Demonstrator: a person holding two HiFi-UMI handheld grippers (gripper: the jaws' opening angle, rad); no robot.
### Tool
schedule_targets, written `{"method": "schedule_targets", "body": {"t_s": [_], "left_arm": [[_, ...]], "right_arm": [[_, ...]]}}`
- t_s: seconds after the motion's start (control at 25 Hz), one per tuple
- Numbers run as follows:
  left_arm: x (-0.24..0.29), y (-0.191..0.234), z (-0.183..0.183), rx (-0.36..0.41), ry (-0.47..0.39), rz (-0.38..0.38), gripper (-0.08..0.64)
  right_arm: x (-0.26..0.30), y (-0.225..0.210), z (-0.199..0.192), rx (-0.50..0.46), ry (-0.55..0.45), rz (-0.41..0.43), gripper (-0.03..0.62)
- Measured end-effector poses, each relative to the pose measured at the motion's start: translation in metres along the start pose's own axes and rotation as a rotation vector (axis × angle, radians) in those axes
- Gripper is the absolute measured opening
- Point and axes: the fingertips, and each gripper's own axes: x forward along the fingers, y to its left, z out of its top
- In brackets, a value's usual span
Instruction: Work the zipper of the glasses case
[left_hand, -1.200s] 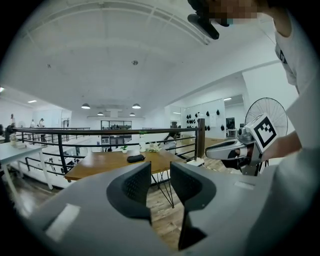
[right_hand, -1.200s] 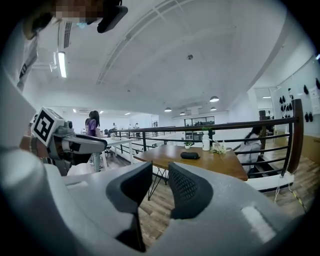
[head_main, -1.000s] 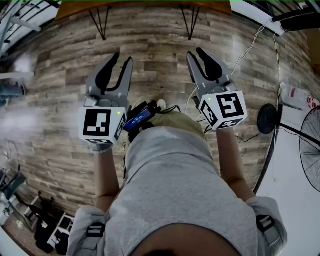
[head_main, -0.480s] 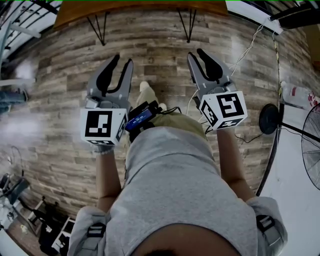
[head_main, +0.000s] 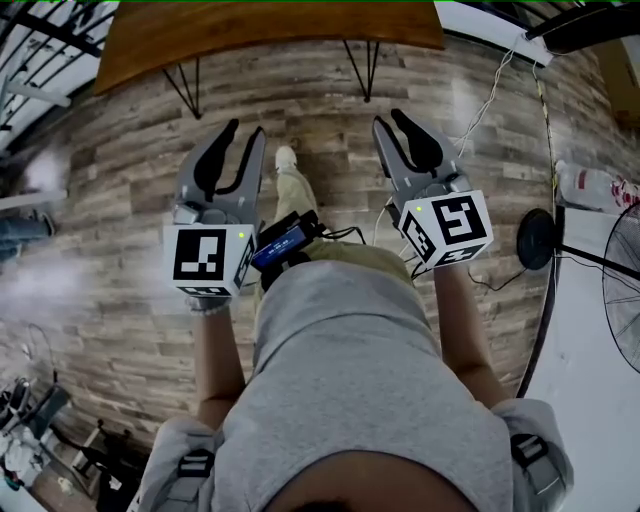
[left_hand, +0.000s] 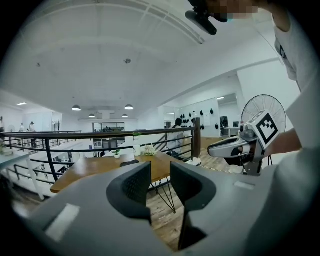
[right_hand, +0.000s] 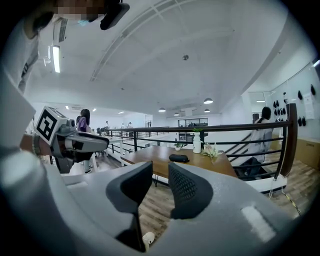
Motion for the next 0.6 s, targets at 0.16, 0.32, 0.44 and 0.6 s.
{"method": "schedule_targets", "body": {"t_s": [0.16,0.32,0.44,0.6], "left_arm": [[0.032,0.026,0.002,-0.005,0.004,-0.024,0.117],[0.065,0.052,0.005,-0.009,0.015,-0.054,0.118],[0.091,0.075,0.009,-0.012,0.024,-0.078,0.117],[0.120,0.106,0.016,-0.002,0.039,-0.100,0.118]], "right_arm": [[0.033,-0.013,0.006,0.000,0.011,-0.015,0.095],[0.068,-0.024,0.009,0.013,0.036,-0.035,0.095],[0.096,-0.032,0.017,0.017,0.048,-0.048,0.095],[0.135,-0.042,0.031,0.023,0.054,-0.062,0.095]]}}
